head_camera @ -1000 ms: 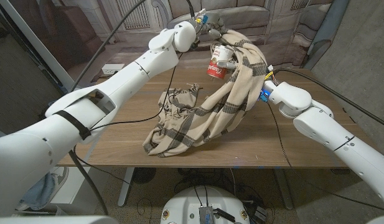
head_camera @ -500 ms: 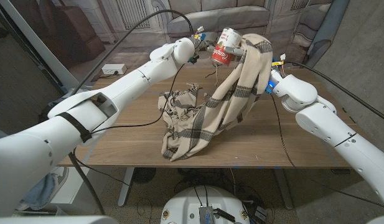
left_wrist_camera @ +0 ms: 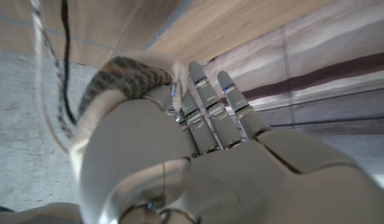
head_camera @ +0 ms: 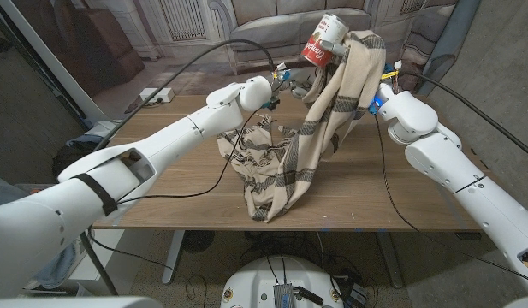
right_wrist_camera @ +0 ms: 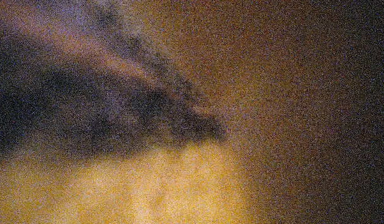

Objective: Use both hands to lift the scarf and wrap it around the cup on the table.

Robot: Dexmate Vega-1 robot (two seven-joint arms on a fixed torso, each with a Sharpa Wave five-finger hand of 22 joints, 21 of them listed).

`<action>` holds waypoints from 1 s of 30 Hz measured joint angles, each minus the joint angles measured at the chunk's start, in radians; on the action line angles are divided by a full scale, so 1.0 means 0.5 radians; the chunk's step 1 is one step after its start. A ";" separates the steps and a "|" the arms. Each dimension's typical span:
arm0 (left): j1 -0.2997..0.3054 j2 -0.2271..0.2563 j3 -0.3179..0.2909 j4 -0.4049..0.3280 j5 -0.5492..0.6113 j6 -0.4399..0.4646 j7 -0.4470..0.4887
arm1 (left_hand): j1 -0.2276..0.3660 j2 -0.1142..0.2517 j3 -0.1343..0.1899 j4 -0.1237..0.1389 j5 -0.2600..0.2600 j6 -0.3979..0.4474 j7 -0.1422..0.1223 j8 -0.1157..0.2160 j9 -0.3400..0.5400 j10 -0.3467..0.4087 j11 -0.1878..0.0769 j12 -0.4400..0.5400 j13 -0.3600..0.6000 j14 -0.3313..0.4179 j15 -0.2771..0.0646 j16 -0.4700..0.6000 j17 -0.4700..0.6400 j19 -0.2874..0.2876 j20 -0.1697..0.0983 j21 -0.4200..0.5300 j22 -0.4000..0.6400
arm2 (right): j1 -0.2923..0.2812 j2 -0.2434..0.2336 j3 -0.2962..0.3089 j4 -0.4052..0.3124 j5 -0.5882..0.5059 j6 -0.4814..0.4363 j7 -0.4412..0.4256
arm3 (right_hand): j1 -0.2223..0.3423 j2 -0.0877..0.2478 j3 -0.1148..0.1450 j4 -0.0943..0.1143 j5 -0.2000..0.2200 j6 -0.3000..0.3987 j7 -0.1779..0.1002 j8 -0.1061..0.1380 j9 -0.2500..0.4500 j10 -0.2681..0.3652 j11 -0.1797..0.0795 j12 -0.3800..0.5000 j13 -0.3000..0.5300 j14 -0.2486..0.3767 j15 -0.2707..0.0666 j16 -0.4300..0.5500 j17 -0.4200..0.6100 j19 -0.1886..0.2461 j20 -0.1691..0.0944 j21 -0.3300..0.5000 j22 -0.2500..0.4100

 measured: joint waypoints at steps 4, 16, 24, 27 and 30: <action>0.078 0.057 -0.022 -0.128 -0.009 -0.009 -0.045 | 0.000 0.000 0.021 0.000 -0.001 -0.015 0.015 0.017 0.022 0.023 0.023 0.030 0.022 0.063 -0.018 0.023 -0.002 0.006 -0.006 0.006 0.000 | 0.033 0.008 0.001 0.018 -0.047 -0.047 -0.060 | 0.003 -0.003 0.000 0.000 -0.001 0.000 0.000 -0.002 0.000 0.000 0.000 0.000 0.000 0.000 0.000 0.000 0.000 0.000 0.000 0.000 0.003; 0.278 0.250 -0.114 -0.531 -0.038 0.023 -0.227 | 0.028 -0.005 0.024 -0.072 0.001 -0.075 0.075 0.021 0.060 0.068 0.068 0.168 0.190 0.200 -0.078 0.122 0.110 -0.012 -0.032 -0.003 -0.011 | 0.187 0.019 -0.047 0.168 -0.238 -0.217 -0.197 | 0.005 -0.005 0.000 0.000 -0.005 0.001 -0.001 -0.008 0.000 0.000 0.000 -0.003 0.000 0.002 0.002 0.000 0.000 0.000 0.000 0.012 0.010; 0.360 0.363 -0.159 -0.742 -0.031 0.055 -0.380 | 0.057 -0.033 0.010 -0.095 0.001 -0.097 0.097 0.020 0.077 0.049 0.094 0.233 0.280 0.191 -0.070 0.139 0.161 -0.058 -0.043 -0.033 -0.011 | 0.273 0.036 -0.075 0.280 -0.275 -0.305 -0.231 | 0.007 -0.007 0.000 0.000 0.001 0.004 -0.004 -0.013 0.000 0.000 -0.001 -0.004 0.001 0.005 0.002 0.000 0.000 0.000 0.000 0.012 0.010; 0.391 0.403 -0.179 -0.807 -0.032 0.058 -0.436 | 0.069 -0.022 0.015 -0.101 0.001 -0.107 0.107 0.018 0.083 0.048 0.101 0.243 0.301 0.191 -0.070 0.139 0.170 -0.069 -0.053 -0.040 -0.019 | 0.305 0.044 -0.086 0.325 -0.286 -0.345 -0.244 | 0.007 -0.007 0.000 0.000 0.001 0.004 -0.004 -0.016 0.000 0.001 -0.001 -0.011 0.001 0.006 0.002 0.000 0.000 0.000 0.000 0.012 0.010; 0.411 0.433 -0.203 -0.857 -0.072 0.043 -0.524 | 0.105 -0.012 0.015 -0.101 0.000 -0.112 0.112 0.019 0.087 0.034 0.115 0.259 0.323 0.191 -0.070 0.139 0.179 -0.069 -0.053 -0.048 -0.020 | 0.357 0.053 -0.107 0.394 -0.296 -0.373 -0.252 | 0.006 -0.006 0.000 0.000 0.001 0.004 -0.004 -0.017 0.000 0.001 -0.001 -0.011 0.001 0.006 0.002 0.000 -0.001 0.000 0.000 0.012 0.010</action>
